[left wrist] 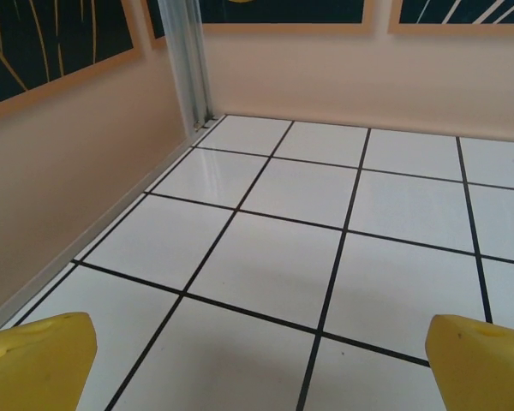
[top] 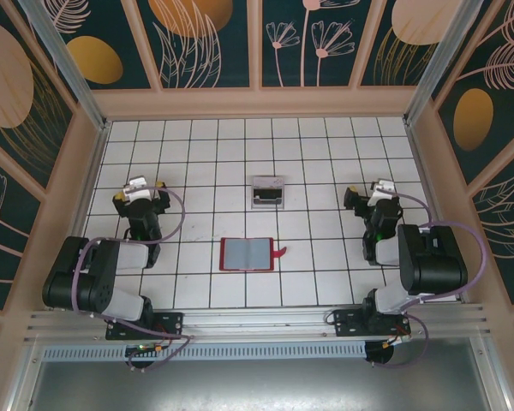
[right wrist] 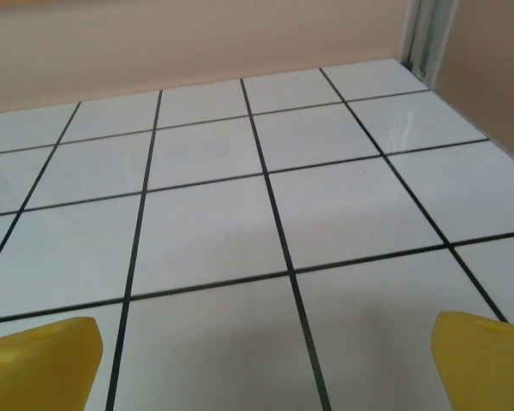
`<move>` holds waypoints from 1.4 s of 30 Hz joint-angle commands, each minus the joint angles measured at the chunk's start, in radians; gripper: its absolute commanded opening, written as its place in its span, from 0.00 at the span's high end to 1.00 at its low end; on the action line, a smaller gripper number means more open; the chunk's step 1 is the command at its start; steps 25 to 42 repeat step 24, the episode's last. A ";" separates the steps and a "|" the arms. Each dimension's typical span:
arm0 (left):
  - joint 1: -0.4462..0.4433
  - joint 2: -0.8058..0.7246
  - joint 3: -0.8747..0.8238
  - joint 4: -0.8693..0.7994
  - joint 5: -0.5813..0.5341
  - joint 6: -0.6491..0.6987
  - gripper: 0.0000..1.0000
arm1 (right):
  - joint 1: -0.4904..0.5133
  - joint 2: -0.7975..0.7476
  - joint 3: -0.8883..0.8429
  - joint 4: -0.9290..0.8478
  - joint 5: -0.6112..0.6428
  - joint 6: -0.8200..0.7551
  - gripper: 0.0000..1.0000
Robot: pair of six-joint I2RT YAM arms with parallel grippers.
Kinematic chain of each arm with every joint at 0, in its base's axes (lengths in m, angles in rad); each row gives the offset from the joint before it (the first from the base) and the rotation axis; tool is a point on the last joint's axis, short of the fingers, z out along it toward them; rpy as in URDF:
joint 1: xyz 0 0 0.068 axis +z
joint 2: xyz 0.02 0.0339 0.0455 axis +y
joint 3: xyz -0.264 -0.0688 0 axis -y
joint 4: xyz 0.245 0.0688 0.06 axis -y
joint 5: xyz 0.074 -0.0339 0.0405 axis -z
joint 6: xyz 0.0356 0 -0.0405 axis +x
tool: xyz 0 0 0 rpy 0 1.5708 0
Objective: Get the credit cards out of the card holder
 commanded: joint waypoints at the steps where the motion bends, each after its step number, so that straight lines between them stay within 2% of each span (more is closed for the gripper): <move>1: 0.042 0.014 -0.001 0.100 0.151 -0.003 0.01 | 0.000 0.006 -0.003 0.118 -0.048 0.024 0.01; 2: 0.062 0.023 -0.012 0.130 0.190 -0.013 0.02 | 0.000 0.008 -0.003 0.120 -0.048 0.024 0.01; 4: 0.068 0.079 -0.071 0.307 0.236 0.008 0.01 | 0.001 0.007 -0.003 0.120 -0.046 0.023 0.01; 5: 0.069 0.048 -0.043 0.201 0.232 0.000 0.01 | 0.001 0.007 -0.003 0.119 -0.046 0.022 0.01; 6: 0.069 0.048 -0.038 0.182 0.232 -0.001 0.01 | 0.001 0.008 -0.003 0.120 -0.046 0.022 0.01; 7: 0.069 0.062 -0.054 0.245 0.226 -0.002 0.01 | 0.000 0.007 -0.003 0.120 -0.046 0.023 0.01; 42: 0.069 0.047 -0.053 0.219 0.230 0.000 0.01 | 0.000 0.007 -0.005 0.120 -0.059 0.019 0.01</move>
